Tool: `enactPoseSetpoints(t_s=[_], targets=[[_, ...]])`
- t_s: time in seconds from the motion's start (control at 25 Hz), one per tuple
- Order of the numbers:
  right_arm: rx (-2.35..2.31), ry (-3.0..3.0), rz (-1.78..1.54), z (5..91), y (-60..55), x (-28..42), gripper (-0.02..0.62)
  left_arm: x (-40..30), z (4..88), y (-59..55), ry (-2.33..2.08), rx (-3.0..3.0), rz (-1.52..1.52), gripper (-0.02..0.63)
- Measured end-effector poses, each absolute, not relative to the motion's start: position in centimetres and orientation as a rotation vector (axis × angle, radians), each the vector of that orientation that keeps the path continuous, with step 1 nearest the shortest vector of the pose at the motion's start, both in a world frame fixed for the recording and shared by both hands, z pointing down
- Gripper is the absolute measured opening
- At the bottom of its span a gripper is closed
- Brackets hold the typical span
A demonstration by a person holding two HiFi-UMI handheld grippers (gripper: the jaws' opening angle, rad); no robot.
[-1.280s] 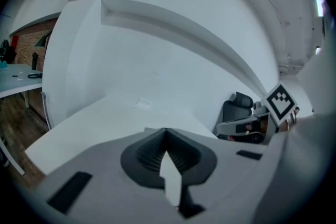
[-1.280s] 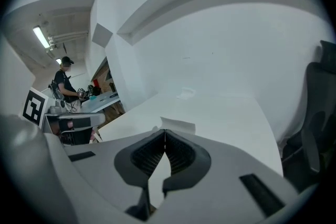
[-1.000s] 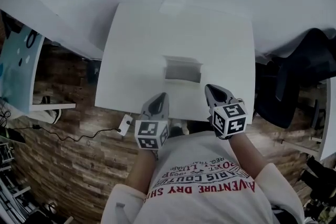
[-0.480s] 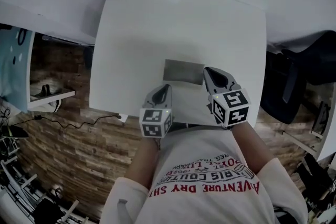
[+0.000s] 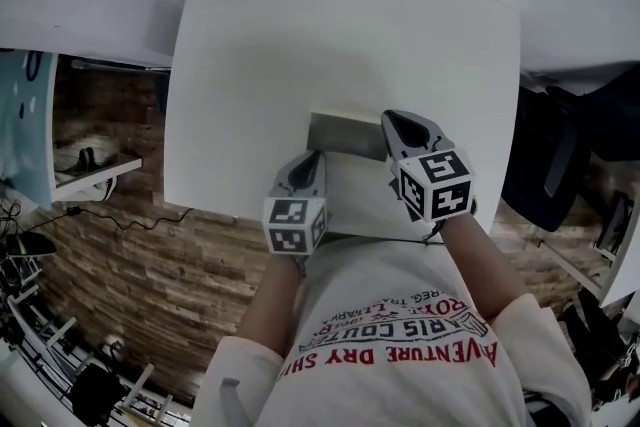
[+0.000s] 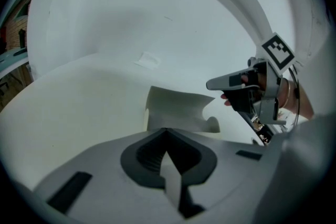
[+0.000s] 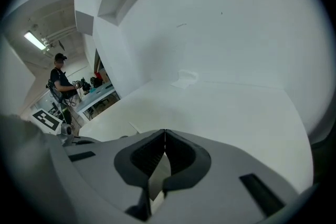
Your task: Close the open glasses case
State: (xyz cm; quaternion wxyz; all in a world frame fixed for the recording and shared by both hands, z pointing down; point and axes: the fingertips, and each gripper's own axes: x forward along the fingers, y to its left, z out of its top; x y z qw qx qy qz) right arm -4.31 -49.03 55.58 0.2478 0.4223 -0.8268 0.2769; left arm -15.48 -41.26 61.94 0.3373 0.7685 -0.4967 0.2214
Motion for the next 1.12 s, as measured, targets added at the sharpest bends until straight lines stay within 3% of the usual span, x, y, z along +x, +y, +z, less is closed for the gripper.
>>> enactPoseSetpoints(t_s=[1.12], targets=[[1.08,-2.241,0.871,58.4,-42.7,-5.2,0.012,-15.2,62.1,-40.9,-1.305,2.05,0.559,-0.003]])
